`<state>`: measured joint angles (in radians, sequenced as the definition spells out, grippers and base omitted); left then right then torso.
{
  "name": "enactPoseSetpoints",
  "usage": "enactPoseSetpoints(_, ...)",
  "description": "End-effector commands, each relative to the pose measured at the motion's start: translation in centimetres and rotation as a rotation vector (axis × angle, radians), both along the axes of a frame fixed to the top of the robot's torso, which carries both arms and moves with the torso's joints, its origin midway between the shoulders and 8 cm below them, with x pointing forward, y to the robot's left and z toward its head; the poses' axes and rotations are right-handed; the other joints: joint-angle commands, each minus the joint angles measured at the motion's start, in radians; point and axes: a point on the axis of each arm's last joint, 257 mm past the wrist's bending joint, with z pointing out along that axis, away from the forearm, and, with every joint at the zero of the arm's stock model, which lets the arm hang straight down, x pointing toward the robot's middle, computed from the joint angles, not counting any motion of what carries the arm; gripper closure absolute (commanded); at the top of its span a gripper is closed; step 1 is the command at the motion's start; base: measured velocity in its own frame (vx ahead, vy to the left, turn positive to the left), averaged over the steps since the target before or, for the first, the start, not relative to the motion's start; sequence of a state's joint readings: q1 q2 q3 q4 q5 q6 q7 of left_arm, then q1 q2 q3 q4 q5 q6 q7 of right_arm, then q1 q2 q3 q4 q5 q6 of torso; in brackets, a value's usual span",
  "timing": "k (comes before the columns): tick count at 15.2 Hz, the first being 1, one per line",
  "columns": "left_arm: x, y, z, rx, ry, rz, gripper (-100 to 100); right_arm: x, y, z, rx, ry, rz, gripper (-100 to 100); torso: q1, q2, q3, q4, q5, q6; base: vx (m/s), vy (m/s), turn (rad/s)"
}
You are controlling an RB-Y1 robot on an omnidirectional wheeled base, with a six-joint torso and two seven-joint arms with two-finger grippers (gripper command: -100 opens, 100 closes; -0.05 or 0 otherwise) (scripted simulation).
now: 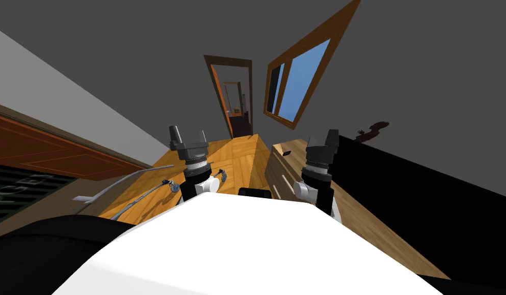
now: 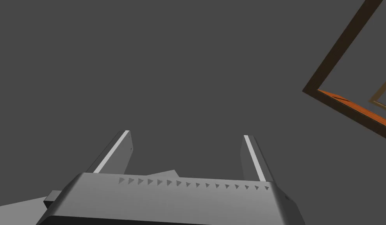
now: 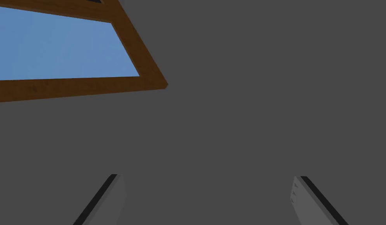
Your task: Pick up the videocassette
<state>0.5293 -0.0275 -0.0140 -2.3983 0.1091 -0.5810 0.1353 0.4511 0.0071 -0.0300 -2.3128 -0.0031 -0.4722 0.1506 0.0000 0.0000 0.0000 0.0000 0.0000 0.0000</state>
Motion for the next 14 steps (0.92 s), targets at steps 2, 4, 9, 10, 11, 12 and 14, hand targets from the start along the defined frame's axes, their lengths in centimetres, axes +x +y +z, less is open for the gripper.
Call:
enactPoseSetpoints(2, 0.0, 0.0, 0.0, 0.0, 0.0, 0.0, 0, 0.0, 0.4, -0.8, -0.085, 0.037, -0.001, -100, 0.0, 0.0, 0.0, 0.0, 0.0, 0.0, 0.02, 0.006, 0.037)
enactPoseSetpoints(4, 0.0, 0.0, 0.0, 0.0, 0.0, 0.0, 0, 0.0, 0.6, -1.3, -0.133, 0.06, -0.005, -100, 0.0, -0.002, -0.001, 0.0, 0.0, 0.0, 0.04, 0.012, 0.035)
enactPoseSetpoints(9, 0.0, 0.0, 0.0, 0.0, 0.0, 0.0, 0, -0.2, 0.7, -3.8, -0.292, 0.15, -0.039, -100, 0.0, -0.005, -0.003, -0.001, 0.0, 0.0, 0.074, 0.014, 0.065)
enactPoseSetpoints(10, 0.0, 0.0, 0.0, 0.0, 0.0, 0.0, 0, -0.4, 0.6, -4.8, -0.353, 0.187, -0.054, -100, 0.001, -0.006, -0.003, -0.001, 0.0, 0.0, 0.088, 0.029, 0.086)
enactPoseSetpoints(11, 0.0, 0.0, 0.0, 0.0, 0.0, 0.0, 0, -0.6, 0.5, -5.8, -0.412, 0.222, -0.073, -100, 0.001, -0.006, -0.003, -0.001, 0.0, 0.0, 0.115, 0.037, 0.13)
enactPoseSetpoints(12, 0.0, 0.0, 0.0, 0.0, 0.0, 0.0, 0, -0.7, 0.5, -6.0, -0.418, 0.226, -0.07, -100, 0.002, -0.007, -0.004, -0.002, 0.0, 0.0, 0.111, 0.031, 0.077)
enactPoseSetpoints(14, 0.0, 0.0, 0.0, 0.0, 0.0, 0.0, 0, -1.0, 0.3, -7.2, -0.487, 0.267, -0.086, -100, 0.002, -0.008, -0.004, -0.002, 0.0, 0.0, 0.099, 0.012, 0.065)
